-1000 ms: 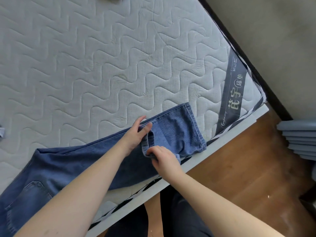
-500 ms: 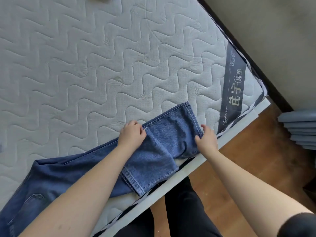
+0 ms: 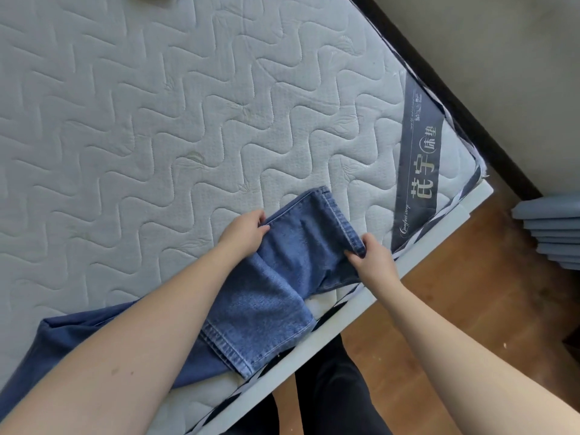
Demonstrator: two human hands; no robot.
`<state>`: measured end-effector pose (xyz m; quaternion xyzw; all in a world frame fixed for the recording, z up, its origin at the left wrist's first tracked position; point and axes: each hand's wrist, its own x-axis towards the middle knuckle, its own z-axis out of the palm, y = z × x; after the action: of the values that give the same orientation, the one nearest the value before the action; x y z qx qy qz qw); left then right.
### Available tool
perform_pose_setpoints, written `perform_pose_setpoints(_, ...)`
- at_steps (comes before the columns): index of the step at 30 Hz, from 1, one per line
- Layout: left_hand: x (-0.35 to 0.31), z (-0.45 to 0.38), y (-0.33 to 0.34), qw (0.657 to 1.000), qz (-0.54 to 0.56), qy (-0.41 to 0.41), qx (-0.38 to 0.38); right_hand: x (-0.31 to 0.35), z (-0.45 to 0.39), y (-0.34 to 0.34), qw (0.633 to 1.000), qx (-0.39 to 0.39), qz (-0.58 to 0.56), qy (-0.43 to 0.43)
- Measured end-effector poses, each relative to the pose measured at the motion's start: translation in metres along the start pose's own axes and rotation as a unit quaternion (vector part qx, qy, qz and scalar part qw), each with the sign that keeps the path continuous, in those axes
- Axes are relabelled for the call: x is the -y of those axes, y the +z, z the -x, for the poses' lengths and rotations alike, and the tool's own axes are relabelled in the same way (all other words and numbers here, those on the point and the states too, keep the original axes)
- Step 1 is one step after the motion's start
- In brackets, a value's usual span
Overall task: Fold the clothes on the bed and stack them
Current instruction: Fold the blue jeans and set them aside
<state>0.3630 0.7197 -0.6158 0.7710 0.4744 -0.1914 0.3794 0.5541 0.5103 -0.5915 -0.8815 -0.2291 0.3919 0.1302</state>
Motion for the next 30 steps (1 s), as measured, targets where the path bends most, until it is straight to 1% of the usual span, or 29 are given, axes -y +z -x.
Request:
perform_pose_setpoints(3, 0.006, -0.001, -0.021, 0.998, 0.043, 0.013, -0.038, 0.011, -0.010, -0.015, 0.999, -0.027, -0.025, -0.020)
perform_pose_setpoints(8, 0.002, -0.023, -0.052, 0.995, 0.048, 0.036, -0.085, 0.031, -0.048, -0.033, 0.996, -0.060, -0.055, -0.047)
perform_pose_setpoints(11, -0.001, -0.040, -0.057, 0.989, 0.068, 0.020, -0.129, 0.041, -0.076, -0.036, 0.990, -0.091, -0.074, -0.075)
perform_pose_setpoints(13, -0.002, -0.048, -0.057, 0.983, 0.106, 0.006, -0.152, 0.046, -0.089, -0.032, 0.990, -0.088, -0.081, -0.079)
perform_pose_setpoints(15, -0.001, -0.053, -0.056, 0.982, 0.130, -0.016, -0.136, 0.047, -0.097, -0.028, 0.993, -0.053, -0.091, -0.052)
perform_pose_setpoints(16, 0.001, -0.054, -0.055, 0.987, 0.117, -0.031, -0.107, 0.045, -0.099, -0.027, 0.996, -0.025, -0.085, -0.032)
perform_pose_setpoints(18, 0.008, -0.052, -0.052, 0.997, 0.034, -0.062, -0.027, 0.041, -0.098, -0.025, 0.999, 0.036, -0.030, -0.025)
perform_pose_setpoints(19, 0.012, -0.051, -0.049, 0.998, -0.013, -0.069, 0.003, 0.038, -0.097, -0.025, 0.998, 0.061, 0.008, -0.032)
perform_pose_setpoints(20, 0.016, -0.049, -0.046, 0.996, -0.046, -0.068, 0.017, 0.035, -0.095, -0.027, 0.995, 0.077, 0.046, -0.038)
perform_pose_setpoints(21, 0.018, -0.047, -0.043, 0.996, -0.054, -0.063, 0.010, 0.034, -0.094, -0.031, 0.992, 0.088, 0.077, -0.039)
perform_pose_setpoints(23, 0.020, -0.042, -0.041, 0.998, -0.034, -0.053, -0.024, 0.032, -0.094, -0.046, 0.989, 0.092, 0.112, -0.041)
perform_pose_setpoints(26, 0.019, -0.041, -0.043, 0.998, -0.023, -0.030, -0.057, 0.032, -0.099, -0.071, 0.987, 0.059, 0.137, -0.054)
perform_pose_setpoints(28, 0.017, -0.044, -0.043, 0.998, -0.017, -0.014, -0.057, 0.036, -0.102, -0.074, 0.985, 0.032, 0.159, -0.053)
perform_pose_setpoints(30, 0.010, -0.048, -0.042, 0.999, -0.002, 0.001, -0.036, 0.039, -0.100, -0.065, 0.984, 0.028, 0.170, -0.037)
